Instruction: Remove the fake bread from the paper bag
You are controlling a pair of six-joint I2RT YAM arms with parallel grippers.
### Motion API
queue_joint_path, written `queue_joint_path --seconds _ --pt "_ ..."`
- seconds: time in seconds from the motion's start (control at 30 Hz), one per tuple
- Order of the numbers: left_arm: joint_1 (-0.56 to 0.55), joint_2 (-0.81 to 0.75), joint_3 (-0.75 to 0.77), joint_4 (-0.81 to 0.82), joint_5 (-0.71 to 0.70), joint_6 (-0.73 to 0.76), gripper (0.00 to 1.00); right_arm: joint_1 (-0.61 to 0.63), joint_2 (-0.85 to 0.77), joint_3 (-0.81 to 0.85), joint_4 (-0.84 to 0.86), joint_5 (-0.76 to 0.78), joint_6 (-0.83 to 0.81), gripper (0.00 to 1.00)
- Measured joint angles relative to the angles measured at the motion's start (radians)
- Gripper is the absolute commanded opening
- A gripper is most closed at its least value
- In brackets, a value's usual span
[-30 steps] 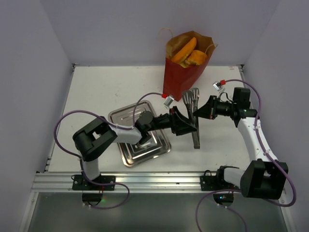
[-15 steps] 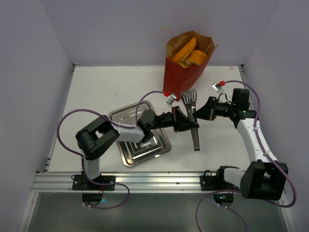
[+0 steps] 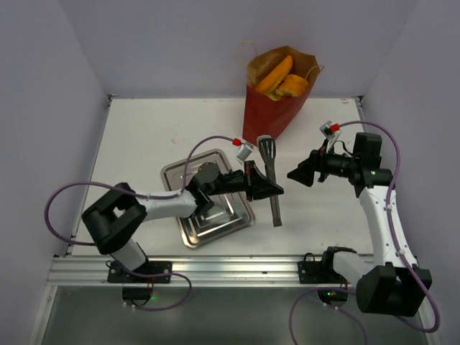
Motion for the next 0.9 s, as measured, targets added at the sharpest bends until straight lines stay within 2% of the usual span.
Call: queue_joint_path --seconds 0.1,0.2,0.33,0.47,0.53,0.67,0.9 --pt "0.039 -0.108 -0.039 -0.151 -0.002 0.056 0.0 -0.023 -0.021 0.006 -0.01 0.029 -0.035 0.84" --pt "0.132 -0.219 -0.042 -0.376 -0.016 0.12 0.0 -0.054 -0.034 0.006 -0.019 0.054 -0.056 0.84" --pt "0.382 -0.298 0.08 -0.848 -0.073 0.258 0.0 -0.088 -0.039 0.005 -0.02 0.093 -0.068 0.85" --pt "0.648 -0.267 0.289 -1.301 -0.208 0.429 0.0 -0.103 -0.045 -0.014 -0.011 0.126 -0.07 0.85" --pt "0.745 -0.225 0.374 -1.456 -0.272 0.502 0.0 -0.105 -0.048 -0.024 -0.007 0.137 -0.07 0.85" --pt "0.856 -0.127 0.452 -1.638 -0.395 0.586 0.0 -0.109 -0.05 -0.035 0.008 0.148 -0.069 0.85" --pt "0.898 0.153 0.587 -1.816 -0.594 0.672 0.0 -0.118 -0.05 -0.042 0.024 0.147 -0.07 0.85"
